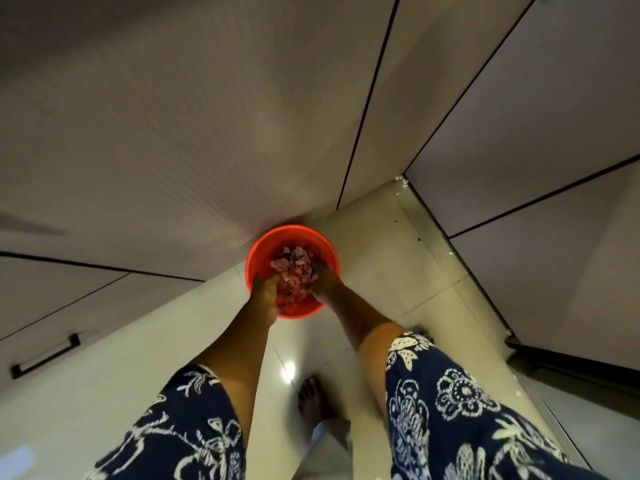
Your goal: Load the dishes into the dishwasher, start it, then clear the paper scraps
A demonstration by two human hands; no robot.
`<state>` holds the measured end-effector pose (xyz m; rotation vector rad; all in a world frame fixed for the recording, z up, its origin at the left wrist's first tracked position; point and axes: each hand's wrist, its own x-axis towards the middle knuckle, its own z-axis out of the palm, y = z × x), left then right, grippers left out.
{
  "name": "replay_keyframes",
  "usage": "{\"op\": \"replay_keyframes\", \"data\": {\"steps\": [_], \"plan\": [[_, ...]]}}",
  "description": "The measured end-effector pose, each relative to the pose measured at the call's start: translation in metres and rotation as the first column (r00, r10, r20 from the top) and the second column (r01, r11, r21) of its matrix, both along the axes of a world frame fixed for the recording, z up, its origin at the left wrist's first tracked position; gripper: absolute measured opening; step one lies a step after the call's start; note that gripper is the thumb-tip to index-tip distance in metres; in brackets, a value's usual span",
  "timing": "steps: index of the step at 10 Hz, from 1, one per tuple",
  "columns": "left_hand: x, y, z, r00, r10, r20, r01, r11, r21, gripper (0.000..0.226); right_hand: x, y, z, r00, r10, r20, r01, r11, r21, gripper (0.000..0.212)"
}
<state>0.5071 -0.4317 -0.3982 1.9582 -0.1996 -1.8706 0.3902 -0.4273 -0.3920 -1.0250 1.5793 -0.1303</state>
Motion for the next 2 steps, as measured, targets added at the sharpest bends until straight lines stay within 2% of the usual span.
{"op": "replay_keyframes", "data": {"steps": [1,2], "plan": [[-0.007,0.007,0.068,1.000,-0.017,0.005,0.017,0.999,-0.044,0.039,-0.013,0.010,0.072,0.986,-0.157,-0.050,0.156,0.987,-0.030,0.048],[-0.027,0.023,0.157,0.981,-0.172,0.089,0.185,0.969,-0.165,0.029,-0.036,0.022,0.150,0.962,-0.264,-0.077,0.258,0.963,-0.074,0.043]]}}
